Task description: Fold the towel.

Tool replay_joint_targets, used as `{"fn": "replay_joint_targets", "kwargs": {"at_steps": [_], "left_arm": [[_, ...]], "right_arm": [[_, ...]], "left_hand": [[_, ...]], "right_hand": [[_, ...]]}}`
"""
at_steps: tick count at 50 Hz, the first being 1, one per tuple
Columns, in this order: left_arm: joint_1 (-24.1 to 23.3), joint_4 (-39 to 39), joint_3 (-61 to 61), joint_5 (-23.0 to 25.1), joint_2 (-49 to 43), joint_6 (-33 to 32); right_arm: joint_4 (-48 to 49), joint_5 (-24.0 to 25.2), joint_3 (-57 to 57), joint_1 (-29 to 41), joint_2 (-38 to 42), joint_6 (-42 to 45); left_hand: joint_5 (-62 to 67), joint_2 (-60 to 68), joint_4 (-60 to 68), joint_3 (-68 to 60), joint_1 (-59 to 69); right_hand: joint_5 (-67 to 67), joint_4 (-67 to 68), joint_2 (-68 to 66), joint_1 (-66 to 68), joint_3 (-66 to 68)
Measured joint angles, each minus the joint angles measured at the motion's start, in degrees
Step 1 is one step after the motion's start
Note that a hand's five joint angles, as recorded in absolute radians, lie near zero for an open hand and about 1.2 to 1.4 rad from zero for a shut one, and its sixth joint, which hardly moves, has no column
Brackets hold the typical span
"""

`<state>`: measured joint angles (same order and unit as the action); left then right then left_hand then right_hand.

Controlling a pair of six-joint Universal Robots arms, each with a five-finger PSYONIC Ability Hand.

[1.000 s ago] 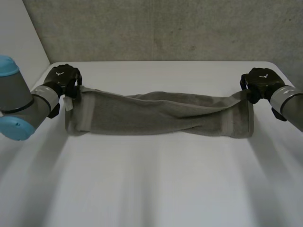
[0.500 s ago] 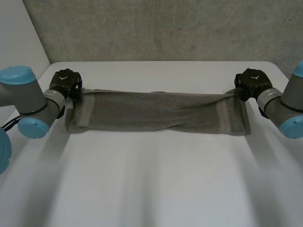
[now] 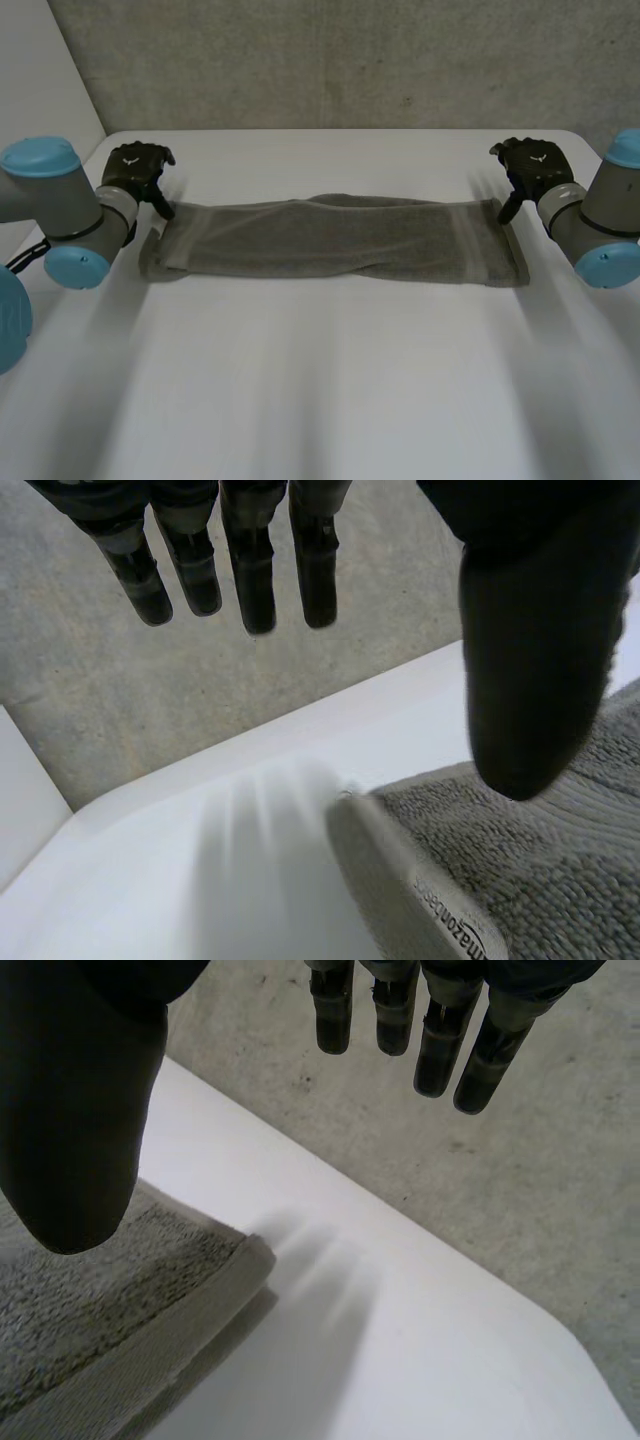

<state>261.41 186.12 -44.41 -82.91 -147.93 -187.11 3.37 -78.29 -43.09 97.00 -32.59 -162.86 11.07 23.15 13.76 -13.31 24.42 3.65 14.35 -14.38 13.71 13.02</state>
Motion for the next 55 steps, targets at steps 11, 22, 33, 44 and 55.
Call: {"fn": "replay_joint_targets", "kwargs": {"at_steps": [11, 22, 33, 44, 55], "left_arm": [[-0.7, -0.8, -3.0, -0.3, 4.9, 0.0], [-0.8, -0.8, -22.4, 0.8, 20.9, -0.5], [-0.6, 1.5, -39.9, 2.4, 29.5, -10.0], [-0.3, 7.1, -44.9, 2.2, 27.4, -18.7], [-0.4, 7.6, -43.3, 2.0, 25.0, -18.1]], "right_arm": [[3.0, 1.1, -7.5, -0.1, -8.8, 0.1], [1.7, 6.3, -24.2, -0.7, -24.2, 0.8], [-5.4, 8.7, -34.8, -2.9, -27.5, 6.5], [-3.9, 10.4, -35.2, -5.2, -20.6, 10.5], [-1.0, 10.9, -33.8, -5.2, -15.9, 10.4]], "left_hand": [[-5.8, -5.7, 0.0, 0.0, -5.2], [-5.7, -5.7, 0.0, 0.0, -5.2], [-5.7, -5.7, 0.0, 0.0, -5.2], [-5.7, -5.7, 0.0, 0.0, -5.2], [-5.8, -5.7, 0.0, 0.0, -5.2]], "right_hand": [[0.0, 0.0, 0.0, 0.0, 0.0], [3.1, 0.0, -2.3, 3.1, 0.0], [15.5, 0.0, -14.0, 14.5, 0.0], [25.5, 0.0, -23.9, 24.8, 0.0], [27.4, 0.0, -25.9, 26.7, 0.0]]}}
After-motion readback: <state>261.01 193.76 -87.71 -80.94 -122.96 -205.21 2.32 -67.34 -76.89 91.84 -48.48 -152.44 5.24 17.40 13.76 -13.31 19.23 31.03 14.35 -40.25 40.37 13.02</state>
